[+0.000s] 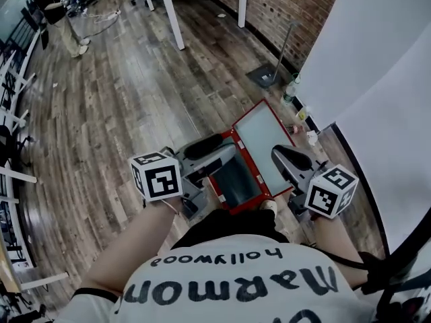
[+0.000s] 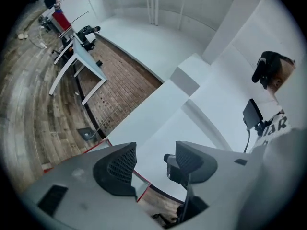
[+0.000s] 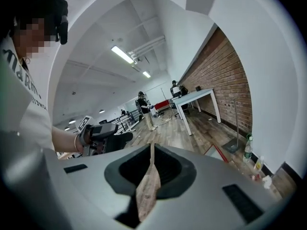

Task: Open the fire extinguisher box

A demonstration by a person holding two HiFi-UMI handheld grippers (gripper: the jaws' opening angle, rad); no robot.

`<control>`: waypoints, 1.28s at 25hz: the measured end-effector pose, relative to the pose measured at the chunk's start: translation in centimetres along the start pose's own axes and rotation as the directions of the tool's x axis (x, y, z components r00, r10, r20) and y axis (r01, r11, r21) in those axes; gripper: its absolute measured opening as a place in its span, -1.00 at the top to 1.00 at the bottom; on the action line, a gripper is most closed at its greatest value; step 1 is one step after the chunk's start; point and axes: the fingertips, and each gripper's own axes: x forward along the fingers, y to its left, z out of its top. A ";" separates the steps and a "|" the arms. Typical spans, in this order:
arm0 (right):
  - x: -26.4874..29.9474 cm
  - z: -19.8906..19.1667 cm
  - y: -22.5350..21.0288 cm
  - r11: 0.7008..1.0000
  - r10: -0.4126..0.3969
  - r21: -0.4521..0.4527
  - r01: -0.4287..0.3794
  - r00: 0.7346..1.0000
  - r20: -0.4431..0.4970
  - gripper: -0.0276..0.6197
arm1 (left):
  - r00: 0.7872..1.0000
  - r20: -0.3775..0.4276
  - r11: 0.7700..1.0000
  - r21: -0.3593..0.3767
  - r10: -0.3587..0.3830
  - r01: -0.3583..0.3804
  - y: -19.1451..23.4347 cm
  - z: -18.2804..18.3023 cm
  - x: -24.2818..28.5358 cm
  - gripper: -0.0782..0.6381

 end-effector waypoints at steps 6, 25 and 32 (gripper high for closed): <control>2.0 1.0 5.0 1.000 0.013 -0.021 -0.013 1.000 -0.027 0.82 | 0.998 0.025 0.978 0.205 -0.057 0.050 -3.4 1.8 -4.0 0.07; -0.9 2.3 5.8 0.993 0.092 -0.072 -0.097 0.994 -0.066 0.82 | 0.995 -0.030 0.839 0.540 0.099 -0.068 -5.8 -2.1 -4.3 0.07; -0.9 1.2 5.4 0.991 0.101 -0.075 -0.107 0.991 -0.085 0.82 | 0.990 -0.035 0.844 0.527 0.139 -0.100 -4.9 -2.9 -4.1 0.07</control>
